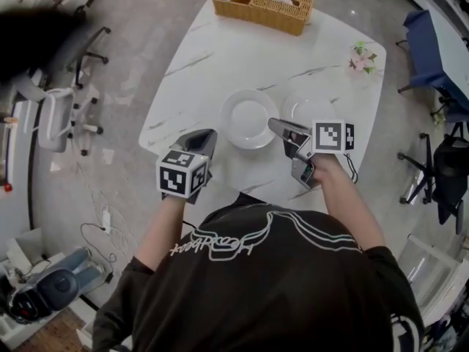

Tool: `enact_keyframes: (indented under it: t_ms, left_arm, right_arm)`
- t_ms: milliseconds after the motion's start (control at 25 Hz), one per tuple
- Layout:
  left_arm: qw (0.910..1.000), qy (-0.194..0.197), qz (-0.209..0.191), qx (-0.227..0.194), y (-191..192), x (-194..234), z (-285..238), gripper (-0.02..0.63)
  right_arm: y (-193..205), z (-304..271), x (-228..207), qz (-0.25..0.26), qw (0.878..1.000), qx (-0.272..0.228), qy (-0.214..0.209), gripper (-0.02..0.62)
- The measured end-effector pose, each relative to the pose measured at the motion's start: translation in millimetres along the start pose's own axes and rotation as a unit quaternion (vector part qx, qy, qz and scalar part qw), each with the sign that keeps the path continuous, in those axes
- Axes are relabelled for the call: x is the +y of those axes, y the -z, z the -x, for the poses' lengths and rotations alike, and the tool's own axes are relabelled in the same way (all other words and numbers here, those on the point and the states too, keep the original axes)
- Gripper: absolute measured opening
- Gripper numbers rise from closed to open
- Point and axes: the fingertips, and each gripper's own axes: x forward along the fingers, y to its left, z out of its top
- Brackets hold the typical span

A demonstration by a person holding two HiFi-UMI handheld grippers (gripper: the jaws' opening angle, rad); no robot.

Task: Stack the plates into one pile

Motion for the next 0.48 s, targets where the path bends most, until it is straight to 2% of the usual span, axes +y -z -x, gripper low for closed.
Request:
enact_keyframes:
  t_ms: [480]
  left_arm:
    - [0.9983,0.043,-0.037,0.01,-21.7,-72.5,-25.2,0.031]
  right_arm:
    - [-22.2,95.1,-27.7,-0.029,0.997,-0.076,0.018,0.035]
